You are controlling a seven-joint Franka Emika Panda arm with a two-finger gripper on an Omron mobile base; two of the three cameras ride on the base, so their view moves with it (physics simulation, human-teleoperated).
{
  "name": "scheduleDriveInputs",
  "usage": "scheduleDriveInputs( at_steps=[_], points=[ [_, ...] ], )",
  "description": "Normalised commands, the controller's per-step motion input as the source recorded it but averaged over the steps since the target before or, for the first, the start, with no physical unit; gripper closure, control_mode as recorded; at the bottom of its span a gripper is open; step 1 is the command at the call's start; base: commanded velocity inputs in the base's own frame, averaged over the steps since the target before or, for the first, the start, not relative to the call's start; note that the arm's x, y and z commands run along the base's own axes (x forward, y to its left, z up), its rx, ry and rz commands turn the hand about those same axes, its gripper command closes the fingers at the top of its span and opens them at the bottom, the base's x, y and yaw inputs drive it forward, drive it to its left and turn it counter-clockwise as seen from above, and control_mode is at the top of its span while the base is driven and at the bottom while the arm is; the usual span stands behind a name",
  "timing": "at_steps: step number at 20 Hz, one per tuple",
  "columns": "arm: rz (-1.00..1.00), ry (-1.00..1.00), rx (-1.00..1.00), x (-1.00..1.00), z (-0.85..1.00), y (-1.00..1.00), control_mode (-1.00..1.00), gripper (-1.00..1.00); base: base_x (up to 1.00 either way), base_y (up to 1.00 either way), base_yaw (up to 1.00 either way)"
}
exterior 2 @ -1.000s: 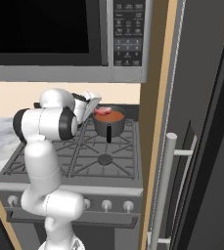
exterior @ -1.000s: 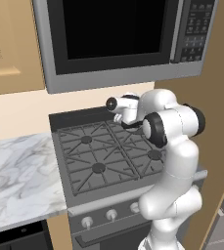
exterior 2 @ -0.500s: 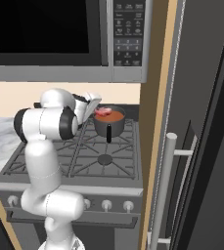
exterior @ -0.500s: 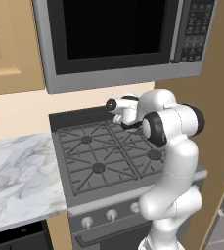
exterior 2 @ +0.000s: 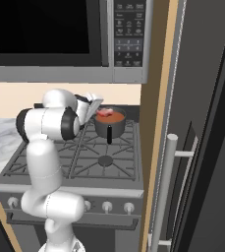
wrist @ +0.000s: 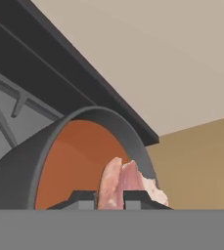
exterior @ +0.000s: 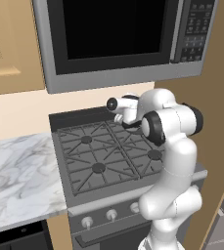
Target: Retrieve the steak from the fridge and place it on the saucepan with marinade on the stove.
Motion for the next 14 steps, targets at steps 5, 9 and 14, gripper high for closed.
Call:
scheduleDriveInputs(
  at_steps=[5, 9, 14],
  points=[
    [0.00, 0.00, 0.00, 0.14, 0.00, -0.08, -1.00, -1.00, 0.00, 0.00, 0.00],
    [0.00, -0.01, 0.00, 0.18, 0.00, -0.02, -1.00, -1.00, 0.00, 0.00, 0.00],
    [0.00, -0.02, 0.00, 0.11, 0.00, 0.00, -1.00, -1.00, 0.00, 0.00, 0.00]
  ],
)
